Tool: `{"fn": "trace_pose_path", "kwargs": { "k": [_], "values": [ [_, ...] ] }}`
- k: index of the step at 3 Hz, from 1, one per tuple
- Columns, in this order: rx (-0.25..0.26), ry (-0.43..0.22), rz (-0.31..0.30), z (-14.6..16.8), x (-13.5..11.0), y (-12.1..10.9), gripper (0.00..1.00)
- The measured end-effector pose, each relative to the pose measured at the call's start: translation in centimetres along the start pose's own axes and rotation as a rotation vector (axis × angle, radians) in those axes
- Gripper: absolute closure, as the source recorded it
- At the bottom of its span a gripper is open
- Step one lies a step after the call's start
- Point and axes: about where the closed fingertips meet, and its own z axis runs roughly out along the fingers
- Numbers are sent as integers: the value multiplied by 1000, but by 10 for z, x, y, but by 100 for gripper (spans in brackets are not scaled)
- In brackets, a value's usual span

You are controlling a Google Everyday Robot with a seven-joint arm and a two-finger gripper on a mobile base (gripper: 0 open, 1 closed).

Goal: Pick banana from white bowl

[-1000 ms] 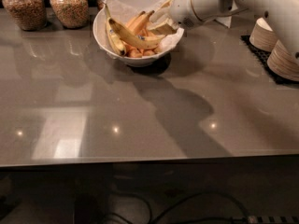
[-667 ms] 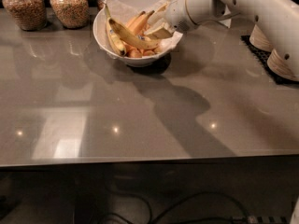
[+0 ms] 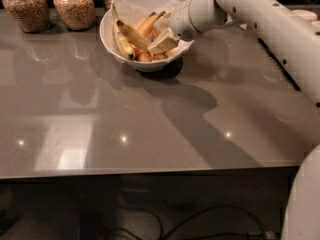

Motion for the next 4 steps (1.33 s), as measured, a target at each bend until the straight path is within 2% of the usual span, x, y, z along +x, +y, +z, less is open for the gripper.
{"fn": "trace_pose_path", "kwargs": {
  "k": [3,4],
  "values": [
    [-61,-10,17,45,0,6,45],
    [-61,-10,17,45,0,6,64]
  ]
}}
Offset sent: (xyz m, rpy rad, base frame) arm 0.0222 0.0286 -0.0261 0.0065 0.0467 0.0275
